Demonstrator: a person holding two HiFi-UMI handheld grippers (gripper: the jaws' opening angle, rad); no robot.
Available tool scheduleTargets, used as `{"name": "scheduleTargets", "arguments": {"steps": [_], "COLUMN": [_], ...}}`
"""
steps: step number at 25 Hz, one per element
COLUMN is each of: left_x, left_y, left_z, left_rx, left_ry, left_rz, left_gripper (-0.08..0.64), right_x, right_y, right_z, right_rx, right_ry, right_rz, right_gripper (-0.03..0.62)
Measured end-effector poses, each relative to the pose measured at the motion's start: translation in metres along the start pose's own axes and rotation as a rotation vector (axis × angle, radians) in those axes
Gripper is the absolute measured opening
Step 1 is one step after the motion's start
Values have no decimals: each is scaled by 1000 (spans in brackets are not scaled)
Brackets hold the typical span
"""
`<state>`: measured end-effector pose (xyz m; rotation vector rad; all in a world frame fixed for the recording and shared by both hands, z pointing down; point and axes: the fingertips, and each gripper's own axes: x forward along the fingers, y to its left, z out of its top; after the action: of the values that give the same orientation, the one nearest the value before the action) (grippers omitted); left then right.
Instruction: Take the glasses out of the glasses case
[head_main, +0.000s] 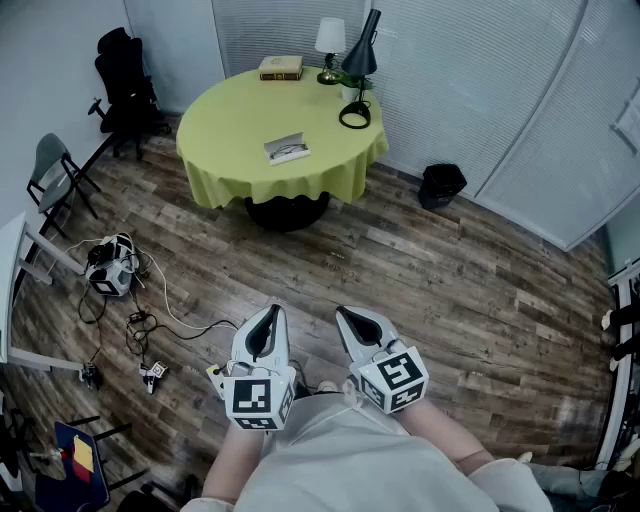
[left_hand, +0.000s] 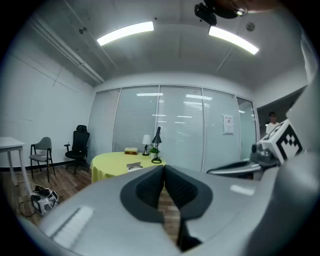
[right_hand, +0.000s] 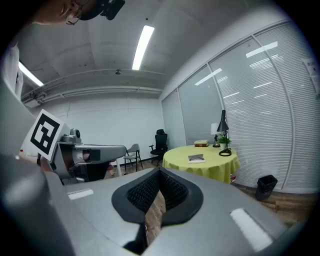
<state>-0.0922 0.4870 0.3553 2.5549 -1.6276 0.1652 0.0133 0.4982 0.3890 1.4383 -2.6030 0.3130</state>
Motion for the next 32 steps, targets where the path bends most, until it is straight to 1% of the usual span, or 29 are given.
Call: {"name": "scheduleTargets", "arguments": {"steps": [4, 13, 18, 22, 26, 32], "left_x": [-1, 6, 15, 27, 45, 83], "left_y": [5, -4, -12, -15, -5, 29], "left_z": [-2, -12, -19, -22, -25, -34], "left_rx": [-7, -10, -8, -12, -15, -42], "left_ry": [16, 53, 74, 92, 107, 141], "left_rz": [16, -3, -5, -2, 4, 21], "left_gripper": [6, 6, 6, 6, 6, 6], "right_x": [-1, -3, -7, -4, 14, 58], "right_y": [3, -5, -21, -38, -53, -71], "right_z": [-2, -5, -10, -15, -16, -16], "right_rx": [-1, 15, 61, 85, 107, 133], "right_ry": [10, 4, -13, 4, 13, 41], "right_rz": [4, -1, -31, -46, -52, -59], "right_gripper": [-2, -2, -2, -2, -2, -2]}}
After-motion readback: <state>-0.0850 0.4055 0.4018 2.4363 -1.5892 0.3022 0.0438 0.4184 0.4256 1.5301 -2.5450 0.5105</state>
